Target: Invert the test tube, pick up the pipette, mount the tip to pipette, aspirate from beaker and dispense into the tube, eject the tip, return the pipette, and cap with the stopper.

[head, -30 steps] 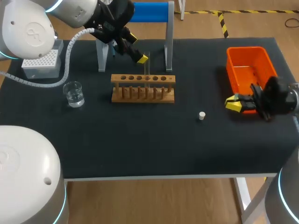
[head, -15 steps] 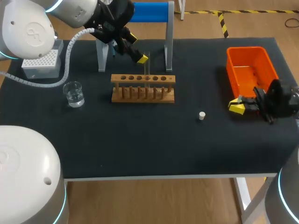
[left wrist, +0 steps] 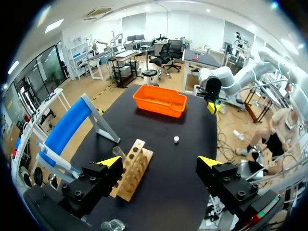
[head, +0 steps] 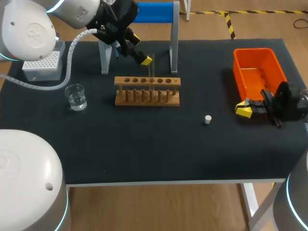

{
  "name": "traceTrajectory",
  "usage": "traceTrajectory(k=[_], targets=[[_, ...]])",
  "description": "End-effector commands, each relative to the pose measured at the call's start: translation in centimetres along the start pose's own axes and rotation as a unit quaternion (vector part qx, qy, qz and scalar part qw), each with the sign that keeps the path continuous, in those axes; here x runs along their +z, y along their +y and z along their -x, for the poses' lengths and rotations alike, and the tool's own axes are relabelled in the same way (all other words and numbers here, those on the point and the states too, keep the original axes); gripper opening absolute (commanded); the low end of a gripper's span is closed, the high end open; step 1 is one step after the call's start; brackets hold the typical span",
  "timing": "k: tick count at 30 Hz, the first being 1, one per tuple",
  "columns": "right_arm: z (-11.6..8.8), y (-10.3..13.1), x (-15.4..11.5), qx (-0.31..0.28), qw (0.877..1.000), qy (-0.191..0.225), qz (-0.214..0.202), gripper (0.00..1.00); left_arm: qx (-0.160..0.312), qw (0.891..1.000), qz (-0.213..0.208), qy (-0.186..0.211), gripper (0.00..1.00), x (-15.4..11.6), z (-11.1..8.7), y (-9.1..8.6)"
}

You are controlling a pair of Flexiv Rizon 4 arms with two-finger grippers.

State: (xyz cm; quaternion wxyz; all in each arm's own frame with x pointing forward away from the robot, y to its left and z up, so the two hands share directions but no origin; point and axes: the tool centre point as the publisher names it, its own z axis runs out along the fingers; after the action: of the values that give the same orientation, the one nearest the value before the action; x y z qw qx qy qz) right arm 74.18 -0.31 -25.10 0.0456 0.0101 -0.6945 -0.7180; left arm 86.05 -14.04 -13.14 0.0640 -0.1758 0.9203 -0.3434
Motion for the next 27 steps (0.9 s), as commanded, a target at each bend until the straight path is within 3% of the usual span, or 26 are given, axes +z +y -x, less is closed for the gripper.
traceTrajectory(k=[1, 8, 12, 20, 27], targets=[[-0.1, 0.0, -0.1, 0.0, 1.0, 0.0, 0.0, 0.0, -0.017, 1.0, 0.01, -0.015, 1.0, -1.1, 1.9, 2.3], [-0.1, 0.0, -0.1, 0.0, 1.0, 0.0, 0.0, 0.0, -0.057, 0.996, 0.029, -0.057, 1.0, -3.2, 5.5, 6.1], [-0.1, 0.0, -0.1, 0.0, 1.0, 0.0, 0.0, 0.0, -0.073, 0.994, 0.033, -0.078, 1.0, -4.0, 6.7, 7.4], [-0.1, 0.0, -0.1, 0.0, 1.0, 0.0, 0.0, 0.0, -0.107, 0.986, 0.04, -0.125, 1.0, -4.9, 8.7, 8.7], [-0.1, 0.0, -0.1, 0.0, 1.0, 0.0, 0.0, 0.0, -0.158, 0.972, 0.027, -0.174, 1.0, -5.0, 10.5, 9.3]])
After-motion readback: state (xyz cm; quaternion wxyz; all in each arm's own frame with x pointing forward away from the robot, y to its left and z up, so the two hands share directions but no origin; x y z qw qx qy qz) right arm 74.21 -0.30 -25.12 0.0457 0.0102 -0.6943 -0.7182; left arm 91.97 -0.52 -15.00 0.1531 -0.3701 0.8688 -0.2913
